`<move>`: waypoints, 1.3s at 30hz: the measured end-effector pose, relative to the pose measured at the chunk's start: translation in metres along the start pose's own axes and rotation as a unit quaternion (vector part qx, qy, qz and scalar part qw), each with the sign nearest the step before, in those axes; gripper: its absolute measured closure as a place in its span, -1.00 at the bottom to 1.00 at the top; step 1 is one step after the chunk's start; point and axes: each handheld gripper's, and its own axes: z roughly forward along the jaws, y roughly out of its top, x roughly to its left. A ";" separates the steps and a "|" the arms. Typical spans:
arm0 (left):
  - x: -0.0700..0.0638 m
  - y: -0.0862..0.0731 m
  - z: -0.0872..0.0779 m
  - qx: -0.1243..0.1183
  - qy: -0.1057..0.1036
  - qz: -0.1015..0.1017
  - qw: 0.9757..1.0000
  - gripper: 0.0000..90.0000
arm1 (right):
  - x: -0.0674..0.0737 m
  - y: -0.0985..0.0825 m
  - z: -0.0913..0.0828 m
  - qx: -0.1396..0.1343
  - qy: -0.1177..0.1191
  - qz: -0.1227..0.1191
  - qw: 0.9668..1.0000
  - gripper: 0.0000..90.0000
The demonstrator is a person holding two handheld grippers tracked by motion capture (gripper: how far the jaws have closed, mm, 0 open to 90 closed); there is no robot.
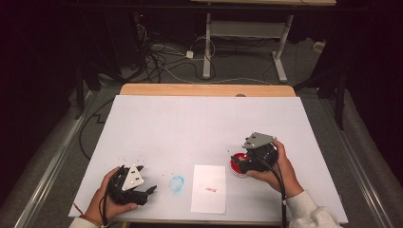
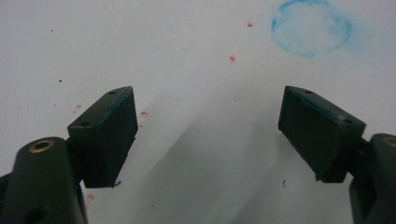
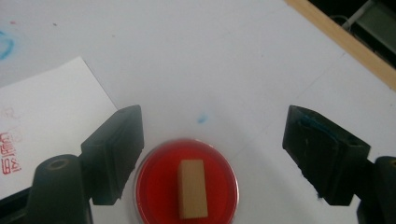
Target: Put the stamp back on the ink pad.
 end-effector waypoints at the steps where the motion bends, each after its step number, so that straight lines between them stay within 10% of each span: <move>1: 0.000 0.000 0.000 0.000 0.000 0.000 1.000 -0.58 | 0.001 0.000 -0.001 -0.011 -0.003 -0.001 1.000 -0.53; 22: 0.000 0.001 -0.002 -0.011 0.008 -0.002 1.000 -0.58 | 0.006 -0.026 -0.024 -0.111 -0.063 0.015 0.992 -0.63; 39: 0.001 0.002 -0.005 -0.032 0.011 0.001 0.999 -0.58 | 0.010 -0.057 -0.045 -0.133 -0.072 0.017 0.988 -0.63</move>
